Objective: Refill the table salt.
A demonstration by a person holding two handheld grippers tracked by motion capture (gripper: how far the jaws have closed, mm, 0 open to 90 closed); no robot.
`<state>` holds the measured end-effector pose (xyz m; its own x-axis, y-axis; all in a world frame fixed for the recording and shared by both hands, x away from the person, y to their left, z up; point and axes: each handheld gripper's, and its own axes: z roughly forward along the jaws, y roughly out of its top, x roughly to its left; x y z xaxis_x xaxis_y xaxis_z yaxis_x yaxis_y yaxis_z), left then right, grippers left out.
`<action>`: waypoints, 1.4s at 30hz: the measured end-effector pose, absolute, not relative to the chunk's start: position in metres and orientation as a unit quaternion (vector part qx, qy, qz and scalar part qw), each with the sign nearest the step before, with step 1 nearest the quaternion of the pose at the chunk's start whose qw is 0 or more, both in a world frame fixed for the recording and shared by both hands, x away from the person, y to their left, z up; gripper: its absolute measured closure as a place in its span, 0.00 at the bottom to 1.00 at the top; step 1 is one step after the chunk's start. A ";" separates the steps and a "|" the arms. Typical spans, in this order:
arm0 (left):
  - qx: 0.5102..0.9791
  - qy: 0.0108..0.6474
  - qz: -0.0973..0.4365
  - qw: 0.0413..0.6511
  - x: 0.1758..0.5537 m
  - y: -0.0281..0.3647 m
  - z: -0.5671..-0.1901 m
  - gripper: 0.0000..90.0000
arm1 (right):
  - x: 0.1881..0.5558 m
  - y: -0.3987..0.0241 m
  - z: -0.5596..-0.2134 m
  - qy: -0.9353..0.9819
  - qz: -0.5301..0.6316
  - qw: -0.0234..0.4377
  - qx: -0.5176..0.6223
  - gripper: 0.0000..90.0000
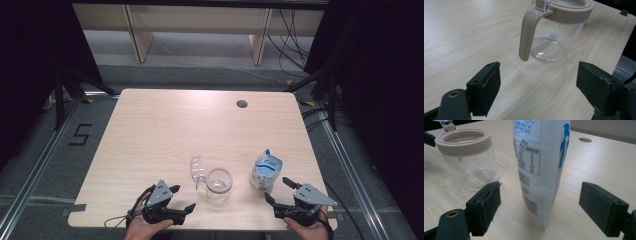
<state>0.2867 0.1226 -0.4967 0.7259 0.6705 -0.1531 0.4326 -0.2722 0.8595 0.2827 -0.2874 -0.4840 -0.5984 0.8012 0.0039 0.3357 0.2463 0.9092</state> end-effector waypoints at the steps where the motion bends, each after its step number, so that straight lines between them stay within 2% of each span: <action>1: 0.788 0.349 0.122 0.492 0.287 0.123 -0.497 0.21 | 0.284 -0.287 -0.485 0.750 0.486 0.241 0.378 0.20; 9: 0.789 0.345 0.127 0.492 0.287 0.123 -0.497 0.21 | 0.289 -0.284 -0.487 0.749 0.492 0.239 0.374 0.19; 13: 0.788 0.348 0.124 0.493 0.285 0.124 -0.496 0.21 | 0.294 -0.283 -0.489 0.750 0.493 0.256 0.360 0.18; 15: 0.787 0.349 0.124 0.494 0.285 0.124 -0.497 0.21 | 0.295 -0.282 -0.490 0.747 0.493 0.241 0.375 0.17; 26: 0.788 0.352 0.128 0.489 0.283 0.125 -0.496 0.21 | 0.307 -0.276 -0.497 0.751 0.487 0.248 0.372 0.17; 29: 0.787 0.352 0.128 0.490 0.283 0.126 -0.497 0.21 | 0.312 -0.273 -0.498 0.752 0.490 0.263 0.353 0.18; 30: 0.787 0.352 0.128 0.490 0.283 0.126 -0.496 0.21 | 0.311 -0.272 -0.497 0.752 0.490 0.247 0.366 0.18; 37: 0.787 0.352 0.128 0.490 0.283 0.125 -0.497 0.21 | 0.319 -0.269 -0.502 0.749 0.494 0.265 0.352 0.19; 38: 0.787 0.352 0.126 0.491 0.283 0.125 -0.497 0.21 | 0.318 -0.267 -0.502 0.748 0.495 0.252 0.362 0.19; 42: 0.787 0.350 0.127 0.492 0.283 0.124 -0.497 0.21 | 0.321 -0.264 -0.503 0.749 0.496 0.256 0.356 0.19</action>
